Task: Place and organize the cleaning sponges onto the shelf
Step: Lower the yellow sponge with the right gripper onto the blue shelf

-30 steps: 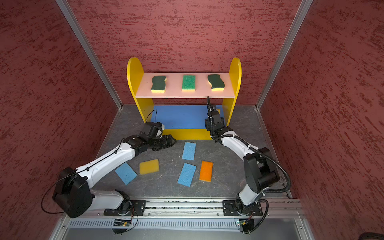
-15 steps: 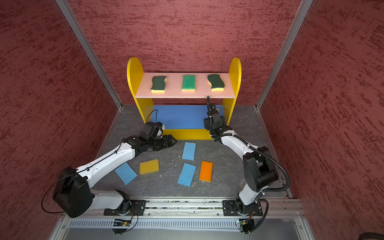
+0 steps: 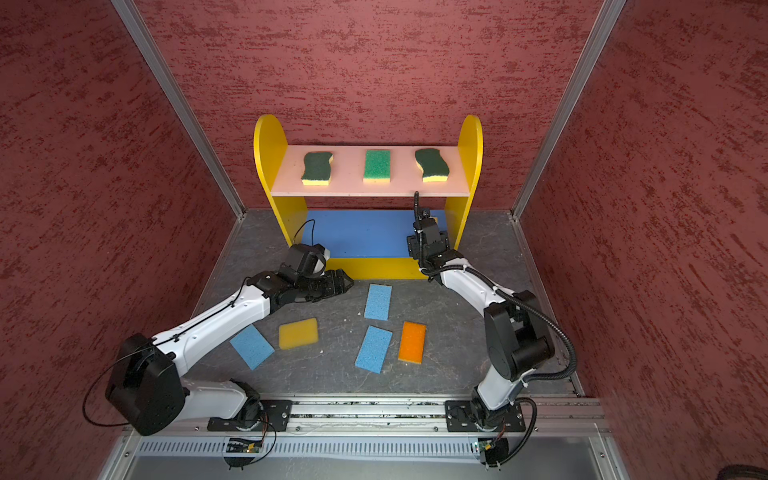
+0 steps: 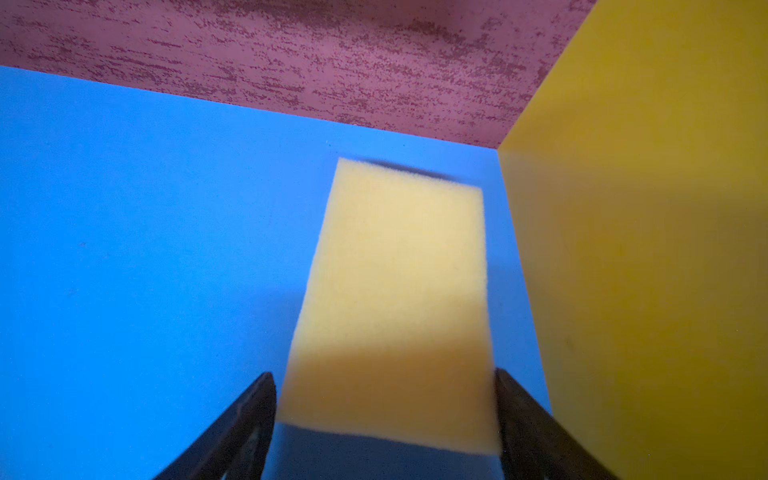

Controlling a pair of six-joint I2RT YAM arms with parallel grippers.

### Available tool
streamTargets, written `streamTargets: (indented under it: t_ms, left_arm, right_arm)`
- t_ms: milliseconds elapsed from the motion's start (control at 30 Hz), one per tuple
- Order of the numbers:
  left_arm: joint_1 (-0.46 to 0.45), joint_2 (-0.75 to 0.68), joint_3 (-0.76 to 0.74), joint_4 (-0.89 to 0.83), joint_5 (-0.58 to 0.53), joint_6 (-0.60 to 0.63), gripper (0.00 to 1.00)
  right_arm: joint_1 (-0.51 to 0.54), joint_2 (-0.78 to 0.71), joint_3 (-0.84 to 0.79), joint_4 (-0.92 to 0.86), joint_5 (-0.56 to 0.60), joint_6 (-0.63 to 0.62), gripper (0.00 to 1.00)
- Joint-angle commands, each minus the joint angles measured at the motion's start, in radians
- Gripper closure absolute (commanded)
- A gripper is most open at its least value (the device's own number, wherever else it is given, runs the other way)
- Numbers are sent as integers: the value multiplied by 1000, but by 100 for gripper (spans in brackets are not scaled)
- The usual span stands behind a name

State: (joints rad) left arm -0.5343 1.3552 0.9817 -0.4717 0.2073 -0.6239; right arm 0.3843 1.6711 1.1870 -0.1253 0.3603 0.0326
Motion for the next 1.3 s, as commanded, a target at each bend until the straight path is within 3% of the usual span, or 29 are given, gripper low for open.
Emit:
streamTargets:
  t_ms: [0, 900, 1267]
  left_arm:
    - [-7, -12, -8, -8, -1, -2, 20]
    - [-6, -51, -11, -41, -19, -7, 20]
    - [-8, -73, -24, -45, -24, -16, 20]
  right_arm:
    - [-13, 21, 42, -44, 23, -14, 19]
    - [-13, -31, -8, -47, -63, -63, 28]
    - [-12, -39, -20, -51, -5, -87, 26]
